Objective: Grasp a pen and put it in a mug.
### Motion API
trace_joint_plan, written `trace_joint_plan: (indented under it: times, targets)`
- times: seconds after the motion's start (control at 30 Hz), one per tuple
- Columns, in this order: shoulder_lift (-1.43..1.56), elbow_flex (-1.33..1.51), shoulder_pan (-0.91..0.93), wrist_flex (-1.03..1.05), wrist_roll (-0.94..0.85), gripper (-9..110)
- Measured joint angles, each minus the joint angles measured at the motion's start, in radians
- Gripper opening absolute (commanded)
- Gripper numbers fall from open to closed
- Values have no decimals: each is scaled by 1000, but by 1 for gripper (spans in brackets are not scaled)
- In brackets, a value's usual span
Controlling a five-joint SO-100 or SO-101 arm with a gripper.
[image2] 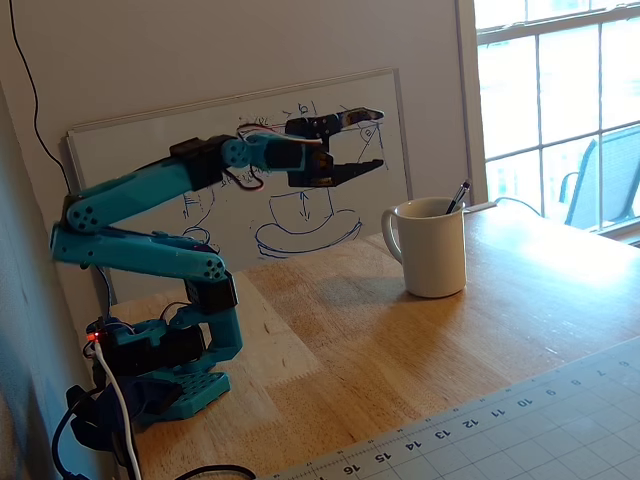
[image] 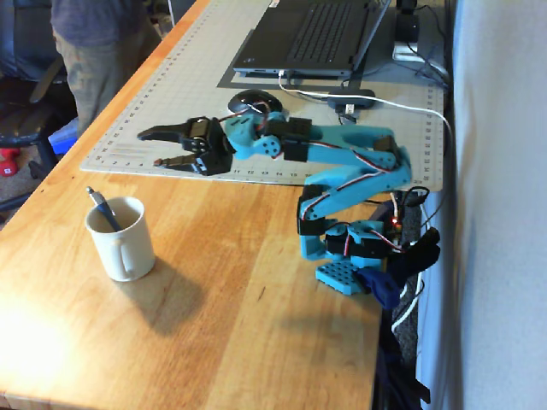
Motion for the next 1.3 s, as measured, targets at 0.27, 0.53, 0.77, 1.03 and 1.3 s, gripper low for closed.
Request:
trace_joint_plan:
  times: [0.27, 0.53, 0.77, 1.03, 1.3]
  targets:
    - [256, 166, 5, 176, 12, 24]
    - [356, 167, 20, 607, 12, 18]
    - [522, 255, 95, 870, 12, 11]
    - [558, 376, 103, 900, 12, 10]
    - [558, 442, 103, 914, 12, 10]
